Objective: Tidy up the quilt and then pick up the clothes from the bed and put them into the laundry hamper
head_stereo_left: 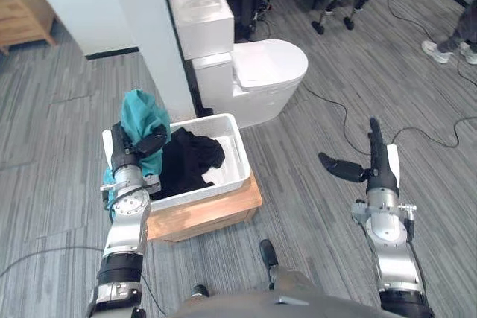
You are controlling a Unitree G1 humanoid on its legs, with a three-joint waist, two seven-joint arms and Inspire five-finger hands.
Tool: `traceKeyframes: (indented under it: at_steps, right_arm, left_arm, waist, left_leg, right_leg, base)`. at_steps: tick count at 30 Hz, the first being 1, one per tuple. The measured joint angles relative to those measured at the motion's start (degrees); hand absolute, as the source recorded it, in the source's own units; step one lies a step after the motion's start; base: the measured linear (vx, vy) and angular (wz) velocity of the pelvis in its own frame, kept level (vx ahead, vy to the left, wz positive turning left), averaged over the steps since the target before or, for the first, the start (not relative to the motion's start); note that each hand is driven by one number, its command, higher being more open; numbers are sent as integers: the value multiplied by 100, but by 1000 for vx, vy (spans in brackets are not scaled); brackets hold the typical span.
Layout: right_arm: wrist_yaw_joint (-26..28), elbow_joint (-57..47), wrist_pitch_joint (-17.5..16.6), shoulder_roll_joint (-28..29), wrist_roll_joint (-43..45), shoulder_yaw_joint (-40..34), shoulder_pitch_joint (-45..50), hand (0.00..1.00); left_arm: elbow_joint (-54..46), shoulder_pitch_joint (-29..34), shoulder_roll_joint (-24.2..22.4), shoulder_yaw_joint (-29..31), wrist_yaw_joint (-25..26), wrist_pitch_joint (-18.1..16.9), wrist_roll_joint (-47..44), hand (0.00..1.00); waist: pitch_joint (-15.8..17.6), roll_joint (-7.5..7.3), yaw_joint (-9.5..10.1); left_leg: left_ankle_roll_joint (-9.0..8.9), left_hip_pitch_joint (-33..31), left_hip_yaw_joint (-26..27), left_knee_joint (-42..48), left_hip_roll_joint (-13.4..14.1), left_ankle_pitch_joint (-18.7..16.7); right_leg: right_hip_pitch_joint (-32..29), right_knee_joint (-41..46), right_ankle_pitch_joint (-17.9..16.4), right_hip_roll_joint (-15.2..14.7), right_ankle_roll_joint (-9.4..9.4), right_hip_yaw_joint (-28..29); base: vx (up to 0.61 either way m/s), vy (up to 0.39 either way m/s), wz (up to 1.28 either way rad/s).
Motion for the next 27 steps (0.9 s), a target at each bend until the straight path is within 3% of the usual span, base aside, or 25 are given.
traceKeyframes:
  at_steps: [8, 9, 18, 24, 27]
  right_arm:
    - [90, -330, -1, 398, 2, 443, 154, 100]
    - [93, -428, -1, 399, 3, 538, 159, 100]
    - [81, -724, -28, 606, 10, 1098, 161, 100]
    - [48, -722, -28, 620, 13, 1113, 270, 100]
    - [45, -661, -28, 700, 12, 1071, 422, 100]
  left_arm:
    - [325, -173, -221, -191, 6, 128, 437, 0]
    - [367, -213, -283, -203, -4, 163, 437, 100]
    - [1388, -613, -754, -346, -2, 345, 417, 100]
    - [1302, -683, -927, -339, 1, 350, 206, 100]
    - [770, -607, -932, -334, 5, 343, -109, 100]
  waist:
    - [-70, 79, -55]
    - [-69, 78, -58]
    - [76, 193, -48]
    - [173, 252, 1]
    - [191, 248, 29]
  left_leg:
    - [-41, -414, 426, 322, 108, -135]
    - [-39, -519, 469, 427, 137, -174]
    - [-20, -1109, 841, 1350, 502, -564]
    - [-39, -1173, 884, 1563, 656, -607]
    - [-42, -1102, 771, 1619, 702, -611]
  right_leg:
    - [-501, 1, 141, 101, -91, 318]
    - [-591, 1, 162, 103, -85, 336]
    - [-906, 2, 284, 179, -104, 448]
    - [-868, 3, 287, 190, -108, 305]
    - [-691, 2, 285, 187, -110, 137]
  base:
    - [-33, -48, -28]
    - [-52, -66, -16]
    - [-67, -55, -10]
    - [-62, -62, 10]
    - [-52, -62, 25]
